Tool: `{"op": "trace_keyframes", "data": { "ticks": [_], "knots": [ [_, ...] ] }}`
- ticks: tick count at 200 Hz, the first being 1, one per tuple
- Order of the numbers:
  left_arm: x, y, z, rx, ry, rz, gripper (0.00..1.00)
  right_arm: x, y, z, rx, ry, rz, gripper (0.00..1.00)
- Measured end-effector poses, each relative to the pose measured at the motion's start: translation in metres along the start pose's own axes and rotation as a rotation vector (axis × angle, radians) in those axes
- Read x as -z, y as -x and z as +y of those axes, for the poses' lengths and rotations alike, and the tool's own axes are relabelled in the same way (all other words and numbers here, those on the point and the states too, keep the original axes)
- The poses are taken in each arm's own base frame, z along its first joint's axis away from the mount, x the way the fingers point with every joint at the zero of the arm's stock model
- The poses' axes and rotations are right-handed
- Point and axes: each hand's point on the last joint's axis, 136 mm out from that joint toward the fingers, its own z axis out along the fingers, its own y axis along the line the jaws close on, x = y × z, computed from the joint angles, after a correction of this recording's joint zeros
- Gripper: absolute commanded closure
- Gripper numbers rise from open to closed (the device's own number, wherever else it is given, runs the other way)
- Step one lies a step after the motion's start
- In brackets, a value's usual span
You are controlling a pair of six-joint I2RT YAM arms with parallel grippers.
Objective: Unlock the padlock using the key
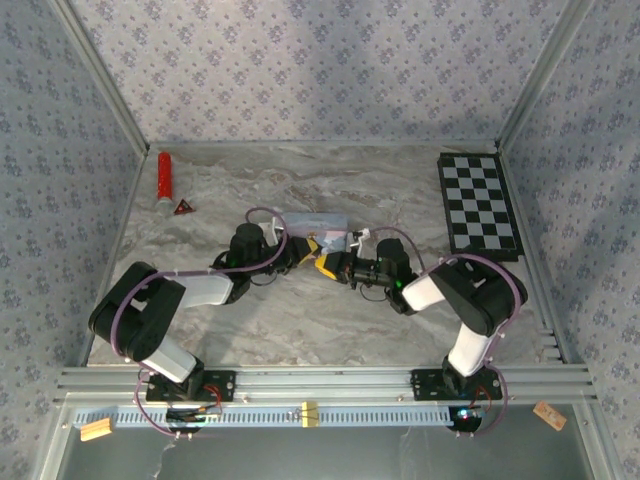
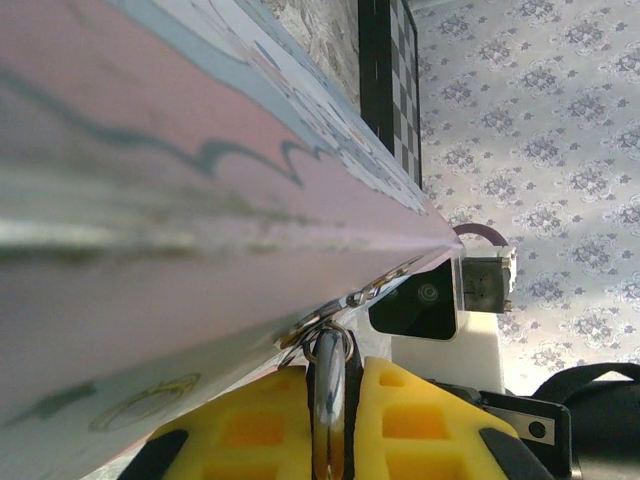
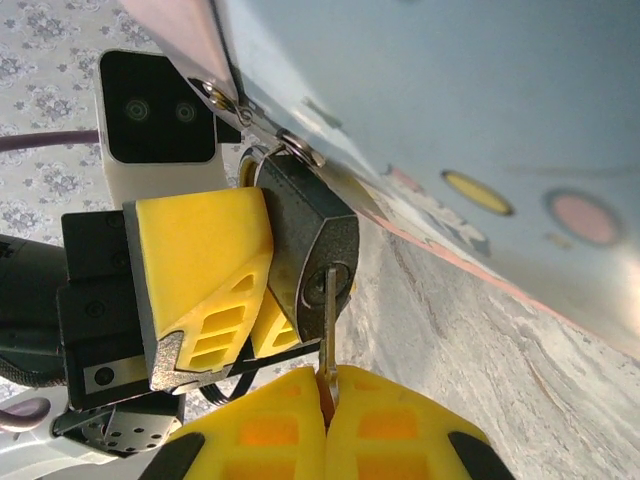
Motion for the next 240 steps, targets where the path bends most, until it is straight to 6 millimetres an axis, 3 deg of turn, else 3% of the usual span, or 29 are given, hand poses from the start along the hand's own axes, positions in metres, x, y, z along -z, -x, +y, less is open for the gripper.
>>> {"op": "trace_keyframes", "data": {
  "ticks": [44, 171, 240],
  "knots": [
    [0.002, -0.007, -0.004, -0.007, -0.013, 0.019, 0.98, 0.009, -0.002, 0.001, 0.038, -0.020, 0.025, 1.00],
    [0.005, -0.014, -0.006, -0.005, -0.010, 0.055, 1.00, 0.026, 0.000, -0.006, 0.095, -0.052, 0.056, 1.00],
    [0.008, -0.031, 0.000, 0.017, 0.002, 0.129, 1.00, 0.039, 0.023, -0.015, 0.084, -0.085, -0.025, 1.00]
  ]
}}
